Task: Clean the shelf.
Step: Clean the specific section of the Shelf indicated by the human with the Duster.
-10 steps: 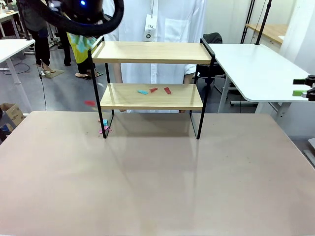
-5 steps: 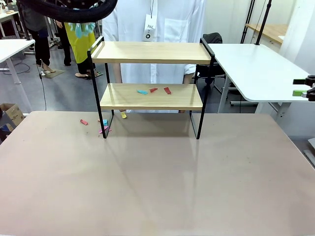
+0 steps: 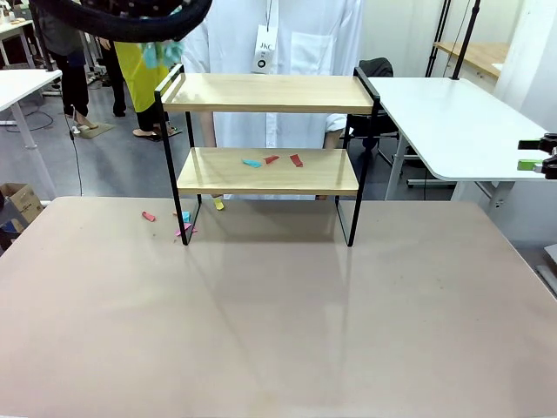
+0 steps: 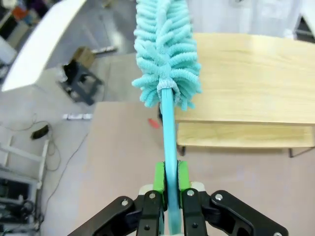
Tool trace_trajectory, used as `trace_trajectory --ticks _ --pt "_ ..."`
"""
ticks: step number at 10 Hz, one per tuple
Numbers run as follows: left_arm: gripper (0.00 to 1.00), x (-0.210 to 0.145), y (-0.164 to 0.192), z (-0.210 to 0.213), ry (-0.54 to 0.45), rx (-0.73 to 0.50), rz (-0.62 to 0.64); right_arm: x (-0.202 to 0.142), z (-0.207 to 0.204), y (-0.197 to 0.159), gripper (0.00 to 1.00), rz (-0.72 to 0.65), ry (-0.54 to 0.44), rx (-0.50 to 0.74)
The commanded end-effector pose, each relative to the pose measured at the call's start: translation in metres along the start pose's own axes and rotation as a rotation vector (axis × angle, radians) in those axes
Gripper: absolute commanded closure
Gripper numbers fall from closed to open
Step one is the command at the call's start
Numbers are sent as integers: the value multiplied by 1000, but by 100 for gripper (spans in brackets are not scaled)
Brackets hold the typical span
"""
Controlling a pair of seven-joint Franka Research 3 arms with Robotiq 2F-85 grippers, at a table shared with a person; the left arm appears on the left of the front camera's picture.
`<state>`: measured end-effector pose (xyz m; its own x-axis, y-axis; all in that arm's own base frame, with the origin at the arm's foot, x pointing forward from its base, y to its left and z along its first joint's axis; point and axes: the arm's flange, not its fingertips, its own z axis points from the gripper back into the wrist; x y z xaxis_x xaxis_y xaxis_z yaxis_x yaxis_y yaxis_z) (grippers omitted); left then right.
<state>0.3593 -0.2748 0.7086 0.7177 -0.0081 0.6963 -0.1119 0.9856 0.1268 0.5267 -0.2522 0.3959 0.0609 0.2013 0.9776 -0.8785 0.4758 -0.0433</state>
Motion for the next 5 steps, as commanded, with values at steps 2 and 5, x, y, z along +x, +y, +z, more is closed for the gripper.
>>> trace_trajectory --ticks 2,5 --pt "87 -10 60 -14 26 -284 -41 7 -2 1 0 -13 24 -9" --pt "87 -11 108 -17 39 -554 -75 7 -2 1 0 -13 24 -9"
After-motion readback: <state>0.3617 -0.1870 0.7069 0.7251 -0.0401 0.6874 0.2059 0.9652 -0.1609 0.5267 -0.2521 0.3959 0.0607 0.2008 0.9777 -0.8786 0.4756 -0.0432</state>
